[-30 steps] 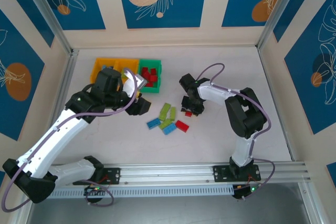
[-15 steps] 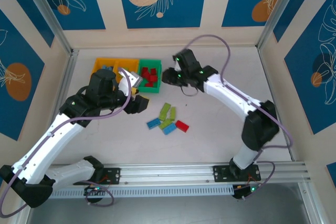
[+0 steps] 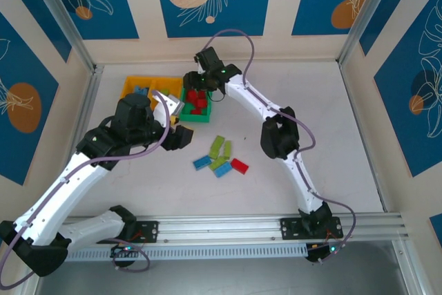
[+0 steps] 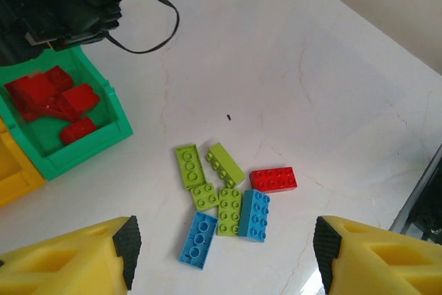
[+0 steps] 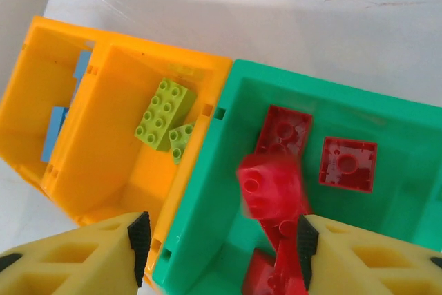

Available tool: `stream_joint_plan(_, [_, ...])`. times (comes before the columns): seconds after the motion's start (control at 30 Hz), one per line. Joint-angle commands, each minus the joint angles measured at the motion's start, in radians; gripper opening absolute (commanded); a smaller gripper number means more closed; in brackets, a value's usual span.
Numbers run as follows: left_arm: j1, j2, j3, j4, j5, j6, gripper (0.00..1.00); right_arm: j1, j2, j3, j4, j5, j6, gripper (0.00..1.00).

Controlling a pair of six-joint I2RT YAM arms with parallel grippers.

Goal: Sort the legos into containers by color

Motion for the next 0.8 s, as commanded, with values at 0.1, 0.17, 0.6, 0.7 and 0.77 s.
stream_joint_plan(0.1, [-0.011, 0.044, -0.013, -0.007, -0.013, -0.082, 0.67, -0.022, -0.200, -0.040, -0.133, -0.031, -0.059, 0.62])
stream_joint_plan(0.17, [-0.016, 0.086, -0.005, -0.016, -0.034, -0.134, 0.66, -0.033, -0.317, -0.159, -0.121, -0.042, -0.059, 0.62])
stream_joint_plan(0.6, [-0.247, 0.561, 0.155, -0.034, -0.240, -0.484, 0.64, -0.216, -1.046, -0.988, -0.132, 0.041, 0.270, 0.62])
stream_joint_plan(0.7, [-0.296, 0.678, 0.222, -0.062, -0.299, -0.521, 0.63, -0.271, -1.153, -1.149, -0.085, -0.003, 0.333, 0.62])
stream_joint_plan(0.77, [-0.313, 0.746, 0.259, -0.083, -0.326, -0.548, 0.63, -0.291, -1.209, -1.228, -0.056, -0.010, 0.346, 0.62])
